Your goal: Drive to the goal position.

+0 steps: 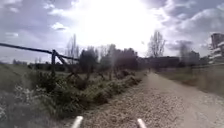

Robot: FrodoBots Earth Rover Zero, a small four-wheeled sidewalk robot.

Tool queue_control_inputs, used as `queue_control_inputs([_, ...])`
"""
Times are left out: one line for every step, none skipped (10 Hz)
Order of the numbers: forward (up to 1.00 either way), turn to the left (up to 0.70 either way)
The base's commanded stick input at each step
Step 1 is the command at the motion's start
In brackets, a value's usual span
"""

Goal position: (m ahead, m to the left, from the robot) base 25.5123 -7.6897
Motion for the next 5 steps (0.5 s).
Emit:
queue_control_inputs([0.15, -0.19])
queue_control_inputs([0.15, -0.04])
queue_control_inputs([0.15, 0.00])
queue_control_inputs([0.15, 0.00])
queue_control_inputs([0.15, 0.00])
